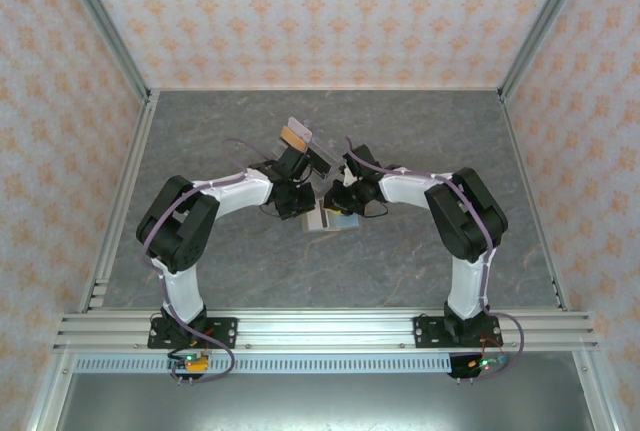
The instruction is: Take the credit cards out of the card holder
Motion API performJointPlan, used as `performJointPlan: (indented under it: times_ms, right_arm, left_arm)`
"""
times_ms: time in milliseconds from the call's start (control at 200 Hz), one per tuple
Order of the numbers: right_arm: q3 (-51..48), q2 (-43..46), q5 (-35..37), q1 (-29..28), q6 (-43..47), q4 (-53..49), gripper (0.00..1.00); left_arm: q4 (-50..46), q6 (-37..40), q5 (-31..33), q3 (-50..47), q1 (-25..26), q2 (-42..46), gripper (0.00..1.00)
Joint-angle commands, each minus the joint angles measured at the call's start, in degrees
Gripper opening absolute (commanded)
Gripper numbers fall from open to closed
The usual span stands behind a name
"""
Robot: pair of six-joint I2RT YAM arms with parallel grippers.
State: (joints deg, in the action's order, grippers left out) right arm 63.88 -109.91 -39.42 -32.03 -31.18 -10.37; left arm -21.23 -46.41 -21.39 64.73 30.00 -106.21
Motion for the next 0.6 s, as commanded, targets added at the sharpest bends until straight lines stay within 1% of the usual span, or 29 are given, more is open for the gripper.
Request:
performJointPlan:
  times_ms: [0,160,285,596]
  right_arm:
    - [0.55,-1.44,-0.55,0.36,1.33,0.39,0.18]
    - [0.20,-1.23,-2.95,0.46,1.25,1.79,0.17]
    - [-1.05,-0.54,-5.33,0.78,0.11,5.02,0.16]
    - [-3.57,1.30,-8.03,1.63,-1.31,9.91,0.04]
  left_arm:
    - [-1.53,1.24,1.69,-0.40,0.14,-1.35,0.07]
    - [-0.85,0.98,1.00,-0.82,0.08,-1.88,0.05]
    - [-0.57,0.97,0.72,-1.01,0.08,-1.97,0.04]
    - [-0.40,1.15,-0.03,-0.67,0.11,-1.46,0.05]
